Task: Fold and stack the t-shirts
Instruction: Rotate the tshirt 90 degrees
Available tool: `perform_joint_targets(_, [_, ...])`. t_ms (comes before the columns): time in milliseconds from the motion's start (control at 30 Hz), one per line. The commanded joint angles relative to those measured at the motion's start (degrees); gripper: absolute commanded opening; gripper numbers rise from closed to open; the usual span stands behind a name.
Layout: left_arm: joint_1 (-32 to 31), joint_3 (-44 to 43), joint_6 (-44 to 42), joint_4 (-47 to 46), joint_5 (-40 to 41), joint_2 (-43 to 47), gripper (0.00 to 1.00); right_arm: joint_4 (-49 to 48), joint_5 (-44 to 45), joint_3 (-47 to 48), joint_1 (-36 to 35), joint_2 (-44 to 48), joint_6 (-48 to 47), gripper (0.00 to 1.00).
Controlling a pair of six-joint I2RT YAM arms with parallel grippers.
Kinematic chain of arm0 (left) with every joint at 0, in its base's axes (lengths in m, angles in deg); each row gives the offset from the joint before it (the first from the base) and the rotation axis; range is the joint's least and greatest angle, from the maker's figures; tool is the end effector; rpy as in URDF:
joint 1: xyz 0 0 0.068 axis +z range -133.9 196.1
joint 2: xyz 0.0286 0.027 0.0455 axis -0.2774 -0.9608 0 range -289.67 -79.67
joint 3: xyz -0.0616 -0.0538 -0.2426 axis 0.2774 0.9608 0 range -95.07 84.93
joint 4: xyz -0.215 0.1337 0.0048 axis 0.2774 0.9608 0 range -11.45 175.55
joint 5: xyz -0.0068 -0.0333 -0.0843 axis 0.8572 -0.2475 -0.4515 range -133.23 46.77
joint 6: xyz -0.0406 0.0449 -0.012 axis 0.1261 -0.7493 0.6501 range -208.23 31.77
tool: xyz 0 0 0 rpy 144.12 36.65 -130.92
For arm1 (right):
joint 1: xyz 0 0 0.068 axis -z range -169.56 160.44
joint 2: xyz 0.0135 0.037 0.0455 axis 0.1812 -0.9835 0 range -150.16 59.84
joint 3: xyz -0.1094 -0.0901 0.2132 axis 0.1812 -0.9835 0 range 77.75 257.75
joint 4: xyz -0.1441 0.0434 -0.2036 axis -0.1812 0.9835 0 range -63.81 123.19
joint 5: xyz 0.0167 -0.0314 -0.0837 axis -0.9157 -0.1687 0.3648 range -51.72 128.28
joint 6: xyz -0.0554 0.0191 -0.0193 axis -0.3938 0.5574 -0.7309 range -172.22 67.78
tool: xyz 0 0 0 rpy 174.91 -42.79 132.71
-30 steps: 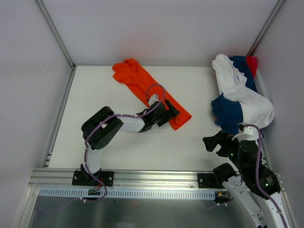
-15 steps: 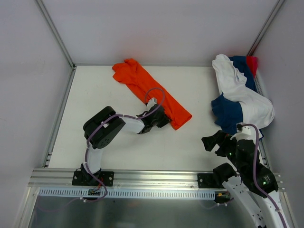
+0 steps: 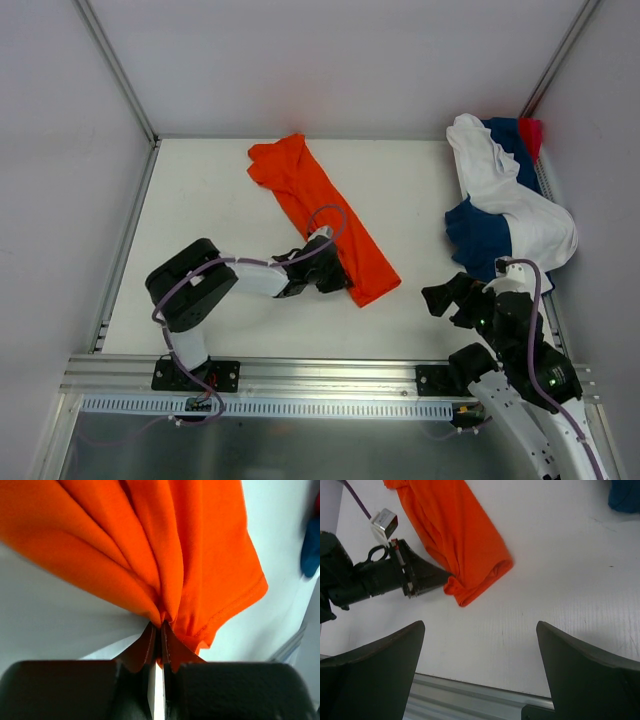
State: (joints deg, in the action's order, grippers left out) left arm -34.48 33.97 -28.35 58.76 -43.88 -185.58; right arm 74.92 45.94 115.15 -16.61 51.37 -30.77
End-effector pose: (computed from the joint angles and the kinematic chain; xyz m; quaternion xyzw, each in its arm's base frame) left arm 0.2352 -0.2869 0.1224 -0.0693 0.8849 -0.3812 0.2585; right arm 0.0623 0.0248 0.2759 -0.0015 0.8172 0.1858 0.5456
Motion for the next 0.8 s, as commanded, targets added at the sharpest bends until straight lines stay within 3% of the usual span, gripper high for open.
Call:
perform_joint_targets(0, [-2.06, 8.66, -3.27, 7.39, -4.19, 7.97, 0.00, -4.43, -1.94, -0.84, -0.29, -1.81, 0.69, 0.99])
perform_joint_targets(200, [-3.90, 22.46, -2.58, 14.16, -0.42, 20.01, 0.00, -8.30, -3.09, -1.81, -0.29, -4.18, 0.78, 0.99])
perform_joint_targets(367, [-4.17, 32.74, 3.49, 21.70, 8.79, 31.71, 0.00, -11.28, -3.97, -3.39, -0.29, -5.59, 1.13, 0.99])
perform_joint_targets(600, [-3.64, 30.66, 3.50, 38.76, 22.43, 46.22, 0.00, -14.36, -6.34, -6.38, -0.46, -7.17, 2.37, 0.99])
perform_joint_targets(767, [3.29, 29.25, -2.56, 43.26, 23.24, 51.58, 0.00, -18.14, -9.93, -10.59, -1.08, -7.88, 4.21, 1.00])
